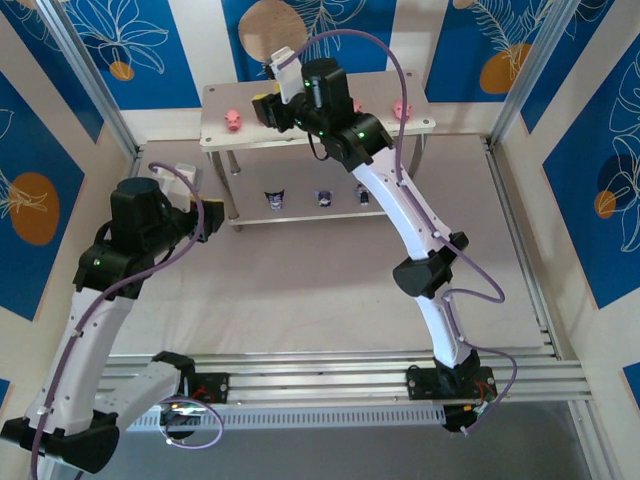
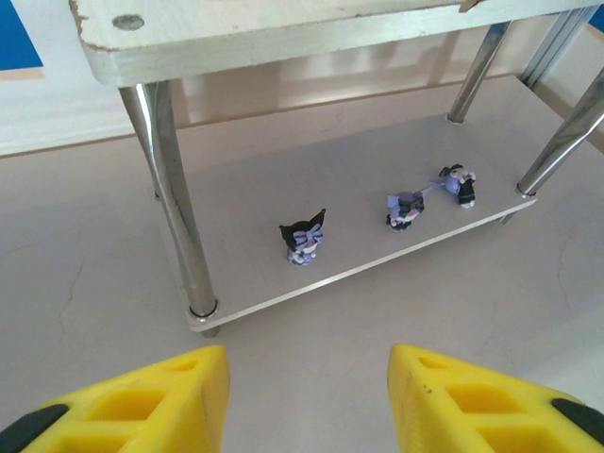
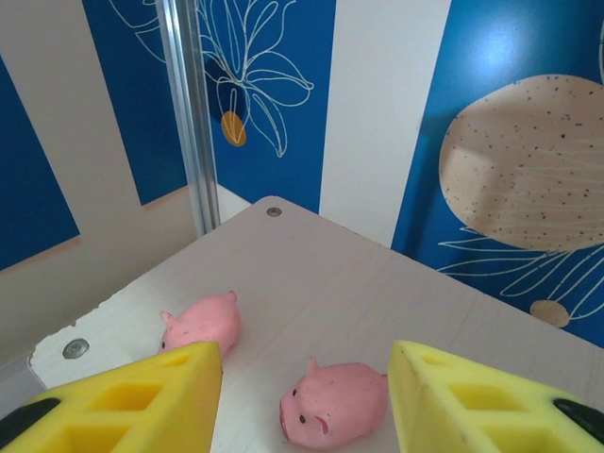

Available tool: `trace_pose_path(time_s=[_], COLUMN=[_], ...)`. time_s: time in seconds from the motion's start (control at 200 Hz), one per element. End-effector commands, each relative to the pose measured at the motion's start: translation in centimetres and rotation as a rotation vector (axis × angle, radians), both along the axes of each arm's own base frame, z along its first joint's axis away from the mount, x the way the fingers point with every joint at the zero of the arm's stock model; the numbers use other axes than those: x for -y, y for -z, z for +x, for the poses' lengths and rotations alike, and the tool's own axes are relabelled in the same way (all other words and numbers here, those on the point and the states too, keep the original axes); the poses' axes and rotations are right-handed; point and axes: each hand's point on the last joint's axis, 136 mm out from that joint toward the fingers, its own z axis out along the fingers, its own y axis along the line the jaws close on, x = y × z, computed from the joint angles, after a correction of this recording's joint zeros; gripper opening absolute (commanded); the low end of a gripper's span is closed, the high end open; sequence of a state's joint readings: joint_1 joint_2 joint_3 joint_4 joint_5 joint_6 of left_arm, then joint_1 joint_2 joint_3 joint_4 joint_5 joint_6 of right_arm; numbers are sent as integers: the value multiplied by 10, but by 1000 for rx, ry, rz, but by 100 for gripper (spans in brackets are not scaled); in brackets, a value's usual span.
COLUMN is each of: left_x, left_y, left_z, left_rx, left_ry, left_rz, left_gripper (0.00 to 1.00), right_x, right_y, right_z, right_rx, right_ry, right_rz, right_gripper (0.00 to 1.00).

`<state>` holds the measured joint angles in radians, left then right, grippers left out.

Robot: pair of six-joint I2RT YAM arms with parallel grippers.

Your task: Place and organize the plastic toys onto the shelf

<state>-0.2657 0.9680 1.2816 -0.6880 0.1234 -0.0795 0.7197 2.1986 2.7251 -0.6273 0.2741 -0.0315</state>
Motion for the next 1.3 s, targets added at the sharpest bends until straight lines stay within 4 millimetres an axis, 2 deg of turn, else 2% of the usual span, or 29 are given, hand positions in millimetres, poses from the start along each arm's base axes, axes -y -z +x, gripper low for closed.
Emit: trace_pose_path(time_s=[0.0, 0.12, 0.23, 0.365, 0.475, 0.59, 0.695, 0.82, 0.995, 1.196, 1.291], left_x=[8, 19, 28, 40, 48, 45, 48, 51, 54, 59, 60], left_y=[-39, -80, -114, -133, -140, -129, -110, -91, -78, -63, -63], left_z=[13, 27, 42, 70, 91, 120, 141, 159, 172, 180, 182], left_rx=[79, 150, 191, 170, 145, 99, 45, -6, -36, -70, -67], left_ry=[40, 84, 120, 151, 169, 132, 119, 115, 106, 108, 111], left_rz=[-47, -65, -72, -68, -56, 7, 33, 39, 41, 57, 58], left_gripper=[48, 49, 51, 49, 36, 20, 18, 16, 16, 16, 16], right_x=[11, 28, 51, 90, 129, 173, 202, 222, 236, 240, 241], right_y=[-24, -32, -46, -57, -62, -66, -65, -64, -61, -54, -52], right_z=[-4, -12, -31, -59, -86, -116, -139, -158, -170, -171, -170], right_rx=[42, 15, -5, -17, 5, 26, 24, 39, 43, 33, 27], right_ry=[82, 126, 138, 174, 210, 258, 280, 304, 320, 326, 326], right_rz=[37, 49, 65, 73, 104, 151, 172, 168, 173, 181, 183], right_gripper=[51, 50, 50, 50, 49, 49, 49, 49, 49, 49, 49])
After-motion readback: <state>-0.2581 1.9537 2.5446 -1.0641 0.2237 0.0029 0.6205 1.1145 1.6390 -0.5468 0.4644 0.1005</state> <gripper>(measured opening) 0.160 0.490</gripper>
